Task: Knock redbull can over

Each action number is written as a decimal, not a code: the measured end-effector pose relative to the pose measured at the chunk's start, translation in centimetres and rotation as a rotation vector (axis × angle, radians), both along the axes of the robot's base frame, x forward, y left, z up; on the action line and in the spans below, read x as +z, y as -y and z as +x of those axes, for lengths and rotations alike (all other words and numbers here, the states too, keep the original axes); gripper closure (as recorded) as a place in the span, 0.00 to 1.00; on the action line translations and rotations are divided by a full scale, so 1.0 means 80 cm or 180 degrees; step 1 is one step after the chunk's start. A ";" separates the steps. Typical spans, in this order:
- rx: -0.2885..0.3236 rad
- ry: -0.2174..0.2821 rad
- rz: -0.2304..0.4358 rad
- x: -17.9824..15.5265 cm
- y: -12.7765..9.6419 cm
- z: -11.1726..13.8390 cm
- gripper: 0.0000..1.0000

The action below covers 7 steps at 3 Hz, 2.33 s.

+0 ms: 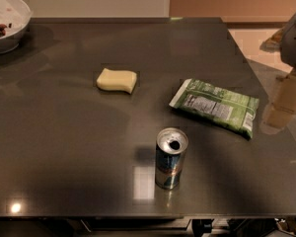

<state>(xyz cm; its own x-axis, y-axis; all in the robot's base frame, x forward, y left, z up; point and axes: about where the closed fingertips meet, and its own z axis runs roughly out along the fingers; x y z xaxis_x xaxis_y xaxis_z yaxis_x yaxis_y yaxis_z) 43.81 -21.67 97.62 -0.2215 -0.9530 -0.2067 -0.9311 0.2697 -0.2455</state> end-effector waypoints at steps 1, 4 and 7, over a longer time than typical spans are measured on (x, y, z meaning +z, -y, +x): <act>0.0000 0.0001 0.0000 0.000 0.000 0.000 0.00; 0.0646 -0.0019 0.0960 -0.040 -0.088 -0.038 0.00; 0.1146 -0.0150 0.1510 -0.089 -0.164 -0.087 0.00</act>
Offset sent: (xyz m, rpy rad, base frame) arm -0.0130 0.0380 -0.0216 0.1853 0.0335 0.1291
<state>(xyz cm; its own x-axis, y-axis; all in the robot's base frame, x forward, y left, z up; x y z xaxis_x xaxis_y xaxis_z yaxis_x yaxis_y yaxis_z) 36.85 -8.58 90.52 0.0790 -0.7758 -0.6260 -0.9913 0.0052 -0.1316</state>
